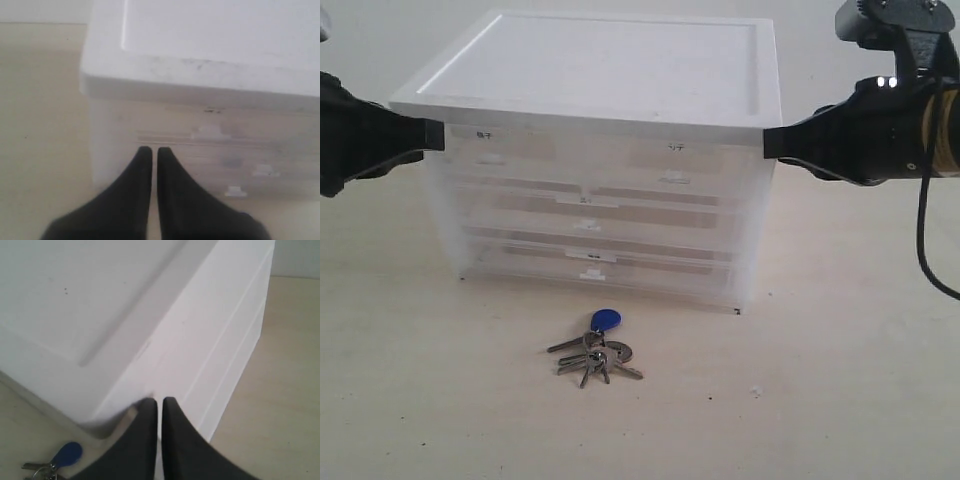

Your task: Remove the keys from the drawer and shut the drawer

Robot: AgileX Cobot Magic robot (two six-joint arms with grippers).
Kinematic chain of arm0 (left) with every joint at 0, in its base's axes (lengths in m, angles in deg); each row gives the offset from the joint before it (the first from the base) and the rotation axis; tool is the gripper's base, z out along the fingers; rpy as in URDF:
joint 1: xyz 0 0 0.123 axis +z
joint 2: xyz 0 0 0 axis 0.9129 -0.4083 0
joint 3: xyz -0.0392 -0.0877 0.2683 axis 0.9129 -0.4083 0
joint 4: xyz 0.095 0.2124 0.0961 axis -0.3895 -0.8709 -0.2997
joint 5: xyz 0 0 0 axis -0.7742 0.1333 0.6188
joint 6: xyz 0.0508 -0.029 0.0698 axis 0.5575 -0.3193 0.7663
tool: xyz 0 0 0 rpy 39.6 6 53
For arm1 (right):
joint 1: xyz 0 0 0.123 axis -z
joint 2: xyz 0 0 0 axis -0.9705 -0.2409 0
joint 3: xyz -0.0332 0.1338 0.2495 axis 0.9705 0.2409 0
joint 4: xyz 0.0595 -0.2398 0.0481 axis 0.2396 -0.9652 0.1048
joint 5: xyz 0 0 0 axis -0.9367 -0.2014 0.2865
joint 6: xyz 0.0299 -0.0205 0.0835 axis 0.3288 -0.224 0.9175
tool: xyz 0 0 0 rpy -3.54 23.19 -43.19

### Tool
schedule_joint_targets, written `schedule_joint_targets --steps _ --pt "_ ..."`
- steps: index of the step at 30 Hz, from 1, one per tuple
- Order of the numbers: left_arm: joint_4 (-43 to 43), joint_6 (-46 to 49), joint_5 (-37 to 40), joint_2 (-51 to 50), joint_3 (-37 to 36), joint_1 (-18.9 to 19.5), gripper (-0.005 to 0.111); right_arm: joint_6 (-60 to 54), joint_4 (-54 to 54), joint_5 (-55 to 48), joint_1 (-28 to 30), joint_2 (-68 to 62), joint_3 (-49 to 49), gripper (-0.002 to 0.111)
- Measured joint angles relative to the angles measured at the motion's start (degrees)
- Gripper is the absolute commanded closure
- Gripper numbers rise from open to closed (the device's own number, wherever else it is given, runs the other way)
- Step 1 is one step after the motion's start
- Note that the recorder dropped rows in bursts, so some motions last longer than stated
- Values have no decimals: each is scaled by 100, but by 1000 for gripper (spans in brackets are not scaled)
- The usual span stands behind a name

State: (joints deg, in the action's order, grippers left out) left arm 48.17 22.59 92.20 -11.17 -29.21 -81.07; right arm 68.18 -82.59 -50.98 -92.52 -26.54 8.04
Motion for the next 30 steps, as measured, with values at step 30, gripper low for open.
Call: schedule_joint_targets --steps 30 --pt "39 -194 685 7346 -1595 -24 102 277 -65 547 -10 6917 1523 109"
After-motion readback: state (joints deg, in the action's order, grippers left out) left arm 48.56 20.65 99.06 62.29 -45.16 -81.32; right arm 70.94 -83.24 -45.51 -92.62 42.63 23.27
